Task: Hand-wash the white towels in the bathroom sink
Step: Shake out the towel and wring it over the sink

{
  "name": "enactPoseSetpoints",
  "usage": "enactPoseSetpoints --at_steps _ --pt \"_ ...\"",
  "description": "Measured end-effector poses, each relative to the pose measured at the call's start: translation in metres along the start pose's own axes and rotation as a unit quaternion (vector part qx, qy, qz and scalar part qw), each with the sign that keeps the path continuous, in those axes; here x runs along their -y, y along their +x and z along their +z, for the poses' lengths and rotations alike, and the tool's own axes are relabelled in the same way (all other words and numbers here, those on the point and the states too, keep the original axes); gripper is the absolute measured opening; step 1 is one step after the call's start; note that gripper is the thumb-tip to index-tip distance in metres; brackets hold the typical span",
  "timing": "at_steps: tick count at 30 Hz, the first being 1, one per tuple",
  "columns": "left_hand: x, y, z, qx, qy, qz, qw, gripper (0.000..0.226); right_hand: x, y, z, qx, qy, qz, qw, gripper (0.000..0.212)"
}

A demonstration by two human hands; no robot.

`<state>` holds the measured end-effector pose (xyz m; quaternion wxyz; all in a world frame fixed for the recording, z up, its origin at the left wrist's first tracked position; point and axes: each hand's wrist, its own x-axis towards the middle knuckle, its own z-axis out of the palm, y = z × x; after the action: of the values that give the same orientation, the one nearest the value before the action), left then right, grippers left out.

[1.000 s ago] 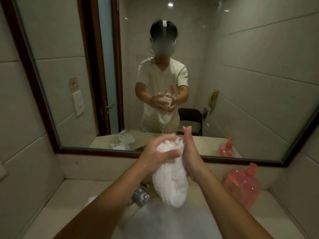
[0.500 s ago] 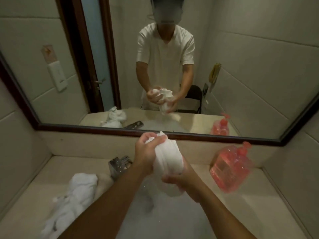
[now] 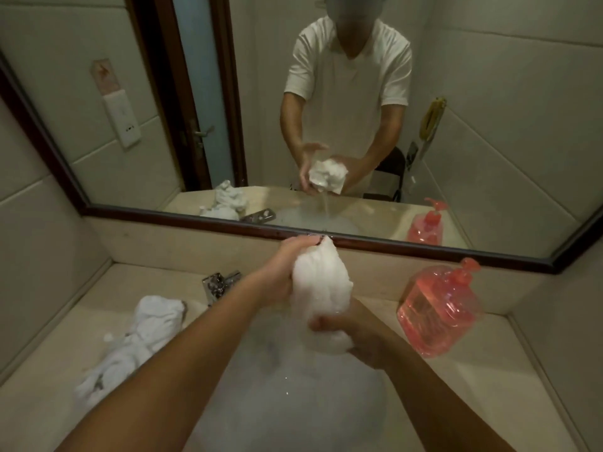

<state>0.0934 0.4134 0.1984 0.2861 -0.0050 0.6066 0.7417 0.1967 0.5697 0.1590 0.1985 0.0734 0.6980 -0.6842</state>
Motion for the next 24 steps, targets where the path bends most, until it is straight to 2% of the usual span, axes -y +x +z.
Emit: enactPoseSetpoints --at_steps 2,4,7,10,12,14,16,18,21,24 --pt "-0.004 -0.005 -0.019 0.100 -0.021 0.013 0.995 0.056 0.000 -0.002 -0.006 0.053 0.085 0.012 0.995 0.084" --pt "0.008 -0.004 -0.032 0.099 -0.009 0.047 0.994 0.067 0.001 -0.003 -0.005 0.095 0.160 0.030 0.982 0.087" --pt "0.037 0.006 -0.040 0.132 -0.057 0.012 0.990 0.091 -0.001 0.003 0.006 0.096 0.230 0.105 0.963 0.126" --pt "0.045 0.009 -0.044 0.168 -0.134 0.015 0.977 0.069 -0.014 0.016 0.013 0.086 0.243 0.139 0.956 0.140" --pt "0.043 0.012 -0.045 0.188 -0.159 0.035 0.969 0.071 -0.021 0.018 0.020 0.084 0.237 0.139 0.958 0.149" --pt "0.040 0.013 -0.046 0.148 -0.162 0.058 0.974 0.075 -0.026 0.015 0.023 0.093 0.254 0.131 0.954 0.134" --pt "0.038 0.013 -0.048 0.106 -0.164 0.059 0.979 0.052 -0.022 0.006 0.021 0.095 0.273 0.117 0.950 0.117" --pt "0.037 0.012 -0.052 0.088 -0.153 0.049 0.983 0.033 -0.013 0.003 0.017 0.103 0.221 0.121 0.962 0.118" --pt "0.033 0.011 -0.055 0.044 -0.088 0.024 0.995 0.032 0.007 0.004 0.020 0.095 0.041 0.143 0.984 0.110" --pt "0.034 0.012 -0.056 0.008 -0.022 0.000 1.000 0.028 0.026 0.003 0.041 0.041 -0.096 0.148 0.983 0.098"
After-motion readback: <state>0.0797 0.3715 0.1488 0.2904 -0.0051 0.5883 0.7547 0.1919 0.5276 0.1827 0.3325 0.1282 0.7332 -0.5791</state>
